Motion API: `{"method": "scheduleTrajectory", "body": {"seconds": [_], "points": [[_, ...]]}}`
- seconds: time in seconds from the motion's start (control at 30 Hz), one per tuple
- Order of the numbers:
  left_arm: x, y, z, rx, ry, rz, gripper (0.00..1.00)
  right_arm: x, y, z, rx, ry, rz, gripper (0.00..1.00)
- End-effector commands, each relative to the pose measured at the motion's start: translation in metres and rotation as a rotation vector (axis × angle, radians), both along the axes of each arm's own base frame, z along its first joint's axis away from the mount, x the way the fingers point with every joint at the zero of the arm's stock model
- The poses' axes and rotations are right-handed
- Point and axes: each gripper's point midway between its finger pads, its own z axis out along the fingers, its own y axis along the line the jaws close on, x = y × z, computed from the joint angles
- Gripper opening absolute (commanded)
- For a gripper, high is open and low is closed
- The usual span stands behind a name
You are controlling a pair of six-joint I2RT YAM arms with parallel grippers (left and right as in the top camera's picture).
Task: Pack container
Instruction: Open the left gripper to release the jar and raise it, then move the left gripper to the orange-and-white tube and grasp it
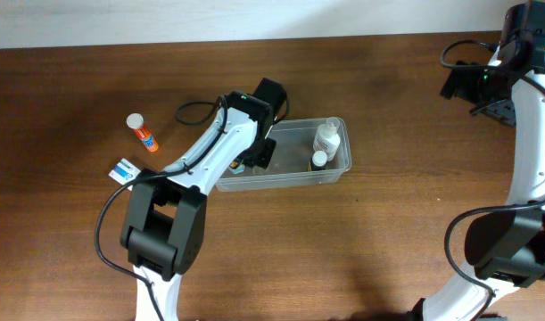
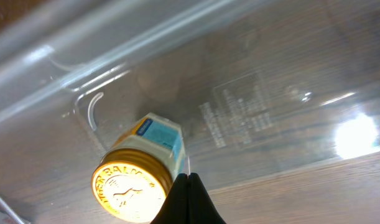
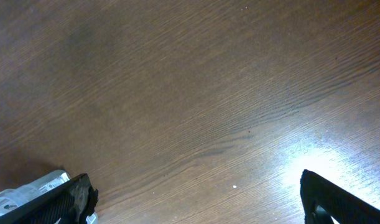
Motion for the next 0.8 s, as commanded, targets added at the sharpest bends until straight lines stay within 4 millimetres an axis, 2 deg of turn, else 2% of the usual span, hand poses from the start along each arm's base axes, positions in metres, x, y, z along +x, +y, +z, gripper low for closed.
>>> {"method": "scheduleTrajectory", "body": {"seconds": [0.0,0.37,0.57,0.77], "points": [[0.001,0.014,0.002,0.009,-0.001,0.016,0.01,-0.002,-0.003,0.018,-0.018,-0.044,-0.015,0.98],[0.016,0.045,0.002,0.015,-0.016,0.092,0.01,-0.002,-0.003,0.018,-0.018,-0.044,-0.015,0.98],[0.026,0.041,0.003,-0.006,-0.056,0.090,0.01,-0.002,-0.003,0.018,-0.018,-0.044,-0.015,0.98],[0.027,0.032,0.005,-0.013,-0.066,0.063,0.01,-0.002,-0.003,0.018,-0.018,-0.044,-0.015,0.98]]}}
